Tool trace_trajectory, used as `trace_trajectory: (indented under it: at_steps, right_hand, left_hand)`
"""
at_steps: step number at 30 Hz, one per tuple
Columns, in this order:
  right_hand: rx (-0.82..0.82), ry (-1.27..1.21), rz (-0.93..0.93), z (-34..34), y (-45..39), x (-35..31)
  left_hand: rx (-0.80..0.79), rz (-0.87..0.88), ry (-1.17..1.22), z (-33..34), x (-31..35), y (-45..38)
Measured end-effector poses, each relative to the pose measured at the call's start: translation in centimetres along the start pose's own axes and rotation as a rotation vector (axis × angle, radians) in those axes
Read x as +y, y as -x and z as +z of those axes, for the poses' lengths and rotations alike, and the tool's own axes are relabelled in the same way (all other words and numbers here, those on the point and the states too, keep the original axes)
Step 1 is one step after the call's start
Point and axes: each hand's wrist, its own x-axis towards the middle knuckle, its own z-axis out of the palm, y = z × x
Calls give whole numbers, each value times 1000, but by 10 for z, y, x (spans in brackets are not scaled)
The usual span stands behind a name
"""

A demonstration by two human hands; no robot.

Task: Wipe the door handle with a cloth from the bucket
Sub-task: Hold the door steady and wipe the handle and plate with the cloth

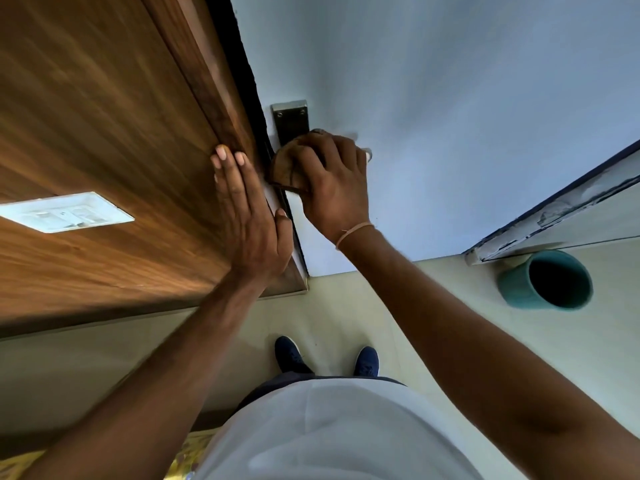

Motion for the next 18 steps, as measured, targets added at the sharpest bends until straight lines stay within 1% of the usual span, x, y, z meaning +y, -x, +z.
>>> trace_trajectory:
  at_steps: [4,7,13,18]
  right_hand:
    - [111,82,-96,9,-6,17]
    - [102,99,-147,4,-8,23]
    - [110,51,-171,-15,-4,38]
    - [200,43,-177,-19,5,50]
  left_hand:
    - [-4,-16,-30,-1,2,0]
    - [-6,-12,-17,0,3,1]
    - [-9,-9,1,-2,3,0]
    - [-17,-8,-6,-4,3,1]
